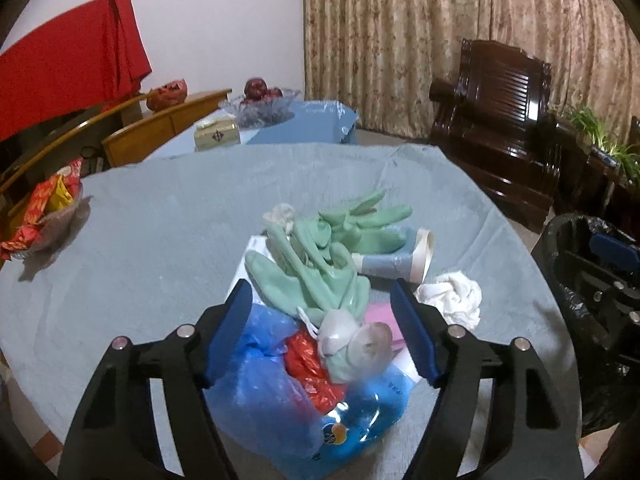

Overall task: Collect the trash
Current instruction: 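Grasp the green glove with the left gripper while the right gripper grasps the white tissue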

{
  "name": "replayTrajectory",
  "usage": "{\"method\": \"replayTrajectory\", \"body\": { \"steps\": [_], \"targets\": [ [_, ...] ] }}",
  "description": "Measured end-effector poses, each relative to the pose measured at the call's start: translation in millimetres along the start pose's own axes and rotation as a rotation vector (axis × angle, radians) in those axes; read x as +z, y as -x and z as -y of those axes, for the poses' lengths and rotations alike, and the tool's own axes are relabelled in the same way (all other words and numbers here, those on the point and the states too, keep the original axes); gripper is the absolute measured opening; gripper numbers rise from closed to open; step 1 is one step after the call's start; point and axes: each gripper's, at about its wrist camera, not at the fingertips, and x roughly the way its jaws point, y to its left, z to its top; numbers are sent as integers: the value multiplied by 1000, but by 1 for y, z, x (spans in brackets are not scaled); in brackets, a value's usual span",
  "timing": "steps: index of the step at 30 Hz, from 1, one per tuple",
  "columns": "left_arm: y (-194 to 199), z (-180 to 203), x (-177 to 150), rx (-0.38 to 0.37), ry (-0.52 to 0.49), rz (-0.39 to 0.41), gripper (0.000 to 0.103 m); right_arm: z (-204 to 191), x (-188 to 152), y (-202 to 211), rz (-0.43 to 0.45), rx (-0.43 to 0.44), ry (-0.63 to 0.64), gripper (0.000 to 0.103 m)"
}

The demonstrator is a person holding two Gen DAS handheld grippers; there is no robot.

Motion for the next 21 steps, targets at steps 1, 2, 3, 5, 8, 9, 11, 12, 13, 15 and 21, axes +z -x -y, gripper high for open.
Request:
{"method": "replayTrajectory", "body": {
  "steps": [1, 2, 3, 5, 8, 9, 11, 12, 13, 15, 21],
  "targets": [
    [-4, 1, -1, 0, -2, -11, 67, 0, 0, -1, -2, -1, 3, 86],
    [-10, 2, -2, 0, -6, -25, 67, 0, -1, -3, -5, -1, 3, 86],
    [-14, 4, -4, 0, -9, -36, 67, 1, -1, -4, -7, 0, 3, 86],
    [-19, 7, -8, 1, -11, -56, 65, 1, -2, -7, -13, -2, 4, 86],
    [-26, 10, -13, -6, -13, -80, 54, -1, -2, -11, -22, 0, 5, 86],
    [-28, 10, -15, -8, -13, -84, 50, -1, -3, -13, -25, 2, 6, 86],
    [-27, 10, -18, -7, -11, -77, 43, -4, -3, -16, -28, 6, 15, 86],
    [-25, 10, -18, -11, -7, -72, 36, -5, -3, -17, -29, 7, 18, 86],
    [-24, 9, -18, -22, 0, -66, 32, -7, -3, -19, -31, 9, 22, 86],
    [-21, 6, -18, -27, 13, -55, 31, -9, -4, -23, -35, 16, 22, 86],
    [-6, -4, -17, -41, 38, -24, 28, -19, -9, -37, -62, 39, 28, 86]
  ]
}}
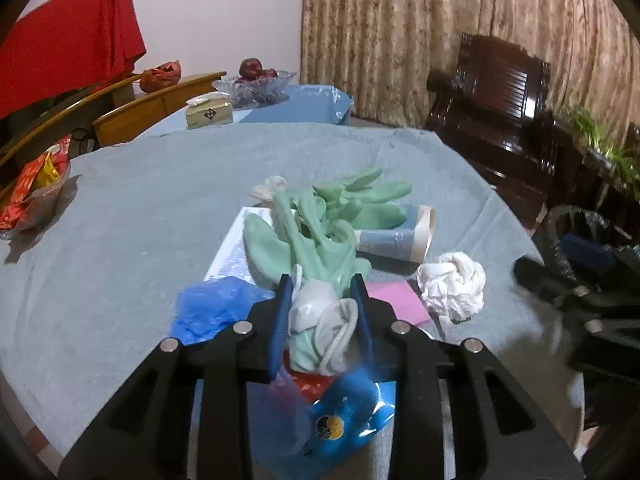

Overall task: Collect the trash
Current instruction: 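Grasp the green glove with the left gripper while the right gripper grasps the white tissue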

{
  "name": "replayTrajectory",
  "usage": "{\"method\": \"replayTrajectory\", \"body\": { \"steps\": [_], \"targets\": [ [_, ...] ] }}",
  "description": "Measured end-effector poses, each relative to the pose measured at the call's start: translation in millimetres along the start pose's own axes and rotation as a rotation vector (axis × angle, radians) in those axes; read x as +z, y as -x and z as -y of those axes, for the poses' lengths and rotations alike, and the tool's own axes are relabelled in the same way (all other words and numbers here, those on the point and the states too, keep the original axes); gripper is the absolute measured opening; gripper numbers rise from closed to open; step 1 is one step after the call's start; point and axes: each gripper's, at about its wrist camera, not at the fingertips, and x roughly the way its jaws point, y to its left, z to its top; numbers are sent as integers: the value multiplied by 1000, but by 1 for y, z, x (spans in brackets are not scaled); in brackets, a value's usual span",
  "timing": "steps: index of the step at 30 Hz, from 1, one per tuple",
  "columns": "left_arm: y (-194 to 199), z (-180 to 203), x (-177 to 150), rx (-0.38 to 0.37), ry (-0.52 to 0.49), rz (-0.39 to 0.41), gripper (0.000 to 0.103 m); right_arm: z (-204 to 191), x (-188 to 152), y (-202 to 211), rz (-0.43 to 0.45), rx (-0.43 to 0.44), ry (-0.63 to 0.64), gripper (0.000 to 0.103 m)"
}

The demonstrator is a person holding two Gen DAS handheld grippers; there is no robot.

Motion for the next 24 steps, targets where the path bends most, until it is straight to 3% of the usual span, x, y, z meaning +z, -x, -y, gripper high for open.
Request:
{"method": "replayTrajectory", "body": {
  "steps": [7, 14, 18, 20, 21, 24],
  "targets": [
    [8, -1, 0, -8, 3, 32, 27, -2, -5, -30, -65, -6, -21, 79],
    [-9, -1, 1, -27, 8, -19, 33, -6, -8, -52, -120, -12, -6, 76],
    [-12, 1, 3, -25, 2, -22, 41, -9, -9, -58, -139, 21, 2, 64],
    [-15, 0, 4, -28, 5, -30, 41, -10, -10, -60, -148, 56, 2, 52],
    [-16, 1, 5, -27, 5, -36, 41, -11, -10, -60, -154, 92, -1, 41],
    [-20, 1, 5, -25, 11, -51, 31, -12, -9, -58, -155, 112, 3, 34]
  ]
}}
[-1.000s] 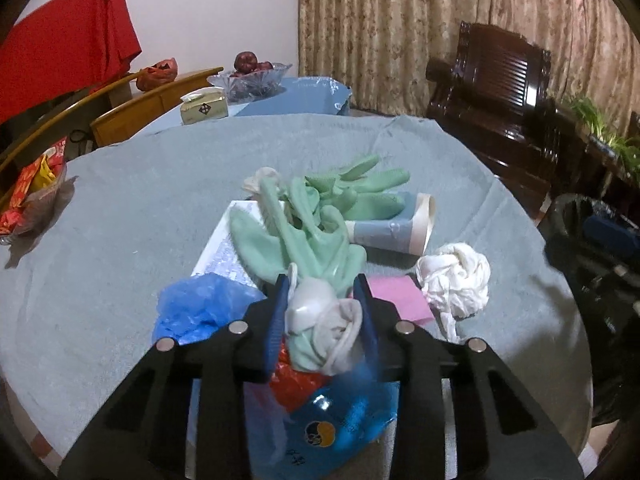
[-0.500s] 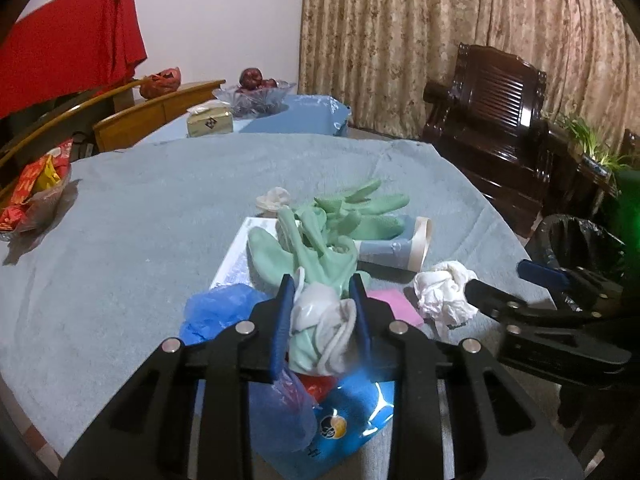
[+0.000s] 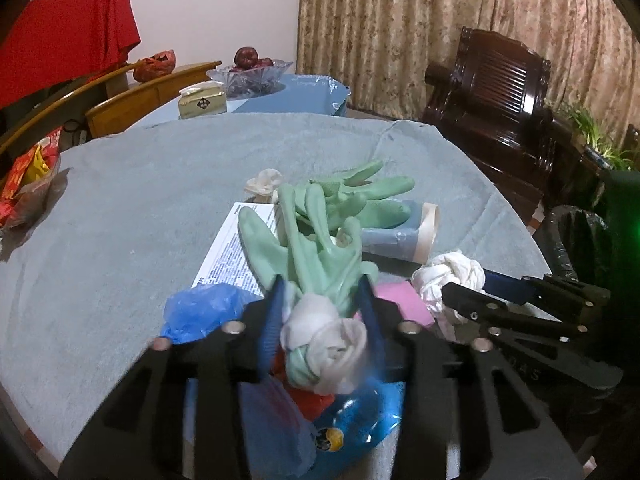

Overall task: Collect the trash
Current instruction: 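Grasp the green glove with the left gripper while the right gripper grasps the white tissue, then carry the glove and tissue over the bin and release both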

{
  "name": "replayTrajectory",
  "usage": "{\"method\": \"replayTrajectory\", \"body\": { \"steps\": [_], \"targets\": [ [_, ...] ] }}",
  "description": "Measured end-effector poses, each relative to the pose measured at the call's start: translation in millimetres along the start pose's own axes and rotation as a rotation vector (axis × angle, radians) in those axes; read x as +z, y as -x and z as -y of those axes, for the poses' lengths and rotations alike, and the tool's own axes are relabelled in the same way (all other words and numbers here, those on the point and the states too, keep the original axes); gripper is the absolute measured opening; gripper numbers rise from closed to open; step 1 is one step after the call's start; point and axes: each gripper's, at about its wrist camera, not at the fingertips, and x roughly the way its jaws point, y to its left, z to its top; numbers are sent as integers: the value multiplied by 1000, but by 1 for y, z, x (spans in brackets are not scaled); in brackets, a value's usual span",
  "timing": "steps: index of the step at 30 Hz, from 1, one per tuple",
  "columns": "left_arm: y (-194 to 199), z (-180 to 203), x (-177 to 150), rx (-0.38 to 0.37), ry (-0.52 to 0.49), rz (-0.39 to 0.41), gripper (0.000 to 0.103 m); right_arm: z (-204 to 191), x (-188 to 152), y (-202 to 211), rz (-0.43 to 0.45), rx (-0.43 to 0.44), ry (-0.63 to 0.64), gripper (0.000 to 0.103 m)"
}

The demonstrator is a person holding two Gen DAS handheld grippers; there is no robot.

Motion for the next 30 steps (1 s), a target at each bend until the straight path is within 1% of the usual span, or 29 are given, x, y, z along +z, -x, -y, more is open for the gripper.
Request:
{"method": "replayTrajectory", "body": {
  "steps": [3, 7, 10, 20, 30],
  "targets": [
    [0, -1, 2, 7, 9, 2, 27, 0, 1, 7, 13, 2, -3, 31],
    [7, -1, 4, 1, 14, 22, 25, -4, 8, 21, 56, -12, 11, 31],
    [17, 1, 7, -4, 19, 52, 25, -5, 12, 34, 90, -27, 28, 31],
    [55, 19, 28, -35, -7, 167, 24, 1, 25, 77, 177, -28, 13, 31],
    [79, 44, 37, -66, -37, 217, 24, 12, 27, 119, 240, -52, -7, 31]
  ]
}}
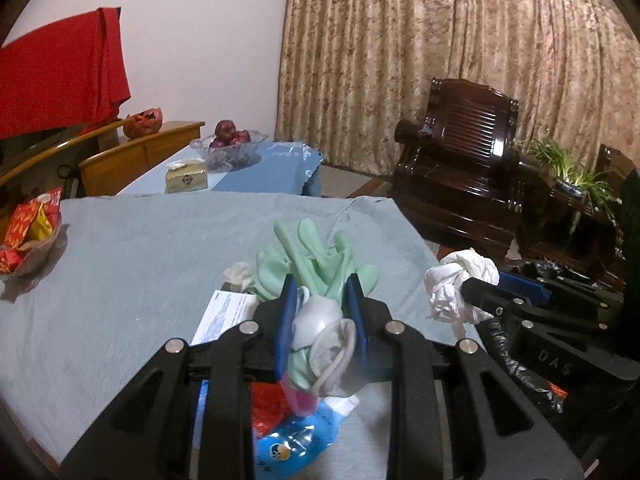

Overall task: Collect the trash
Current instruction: 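Carry the glove and tissue over the bin and release both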

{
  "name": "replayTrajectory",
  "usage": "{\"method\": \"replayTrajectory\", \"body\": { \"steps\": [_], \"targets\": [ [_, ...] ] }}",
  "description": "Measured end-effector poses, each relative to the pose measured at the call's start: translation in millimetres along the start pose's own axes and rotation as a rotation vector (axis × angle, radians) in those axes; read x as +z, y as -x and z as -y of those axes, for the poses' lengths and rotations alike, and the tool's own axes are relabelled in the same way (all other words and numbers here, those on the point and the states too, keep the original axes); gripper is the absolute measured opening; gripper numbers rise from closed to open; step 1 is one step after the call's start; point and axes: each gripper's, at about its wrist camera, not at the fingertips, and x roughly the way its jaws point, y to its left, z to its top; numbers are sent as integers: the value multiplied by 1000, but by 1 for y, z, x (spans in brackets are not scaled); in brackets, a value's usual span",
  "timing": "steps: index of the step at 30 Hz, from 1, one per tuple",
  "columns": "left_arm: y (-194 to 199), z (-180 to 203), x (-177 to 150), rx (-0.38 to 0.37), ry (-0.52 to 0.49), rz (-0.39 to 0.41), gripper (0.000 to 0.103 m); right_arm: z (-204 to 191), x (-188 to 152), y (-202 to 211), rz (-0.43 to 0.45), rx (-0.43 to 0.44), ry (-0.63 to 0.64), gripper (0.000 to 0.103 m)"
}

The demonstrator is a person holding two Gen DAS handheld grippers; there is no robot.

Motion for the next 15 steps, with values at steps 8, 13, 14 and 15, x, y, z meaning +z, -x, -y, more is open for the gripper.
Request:
{"method": "replayTrajectory", "body": {
  "steps": [8, 13, 14, 15],
  "targets": [
    [11, 25, 7, -51, -23, 27, 24, 20, -1, 31, 34, -43, -15, 31],
    [14, 46, 8, -93, -44, 34, 24, 34, -8, 49, 46, -88, -30, 31],
    [14, 53, 8, -105, -50, 35, 24, 40, -9, 54, 49, -101, -38, 31],
    [15, 58, 8, -114, -54, 36, 24, 44, -11, 57, 52, -111, -43, 31]
  ]
}}
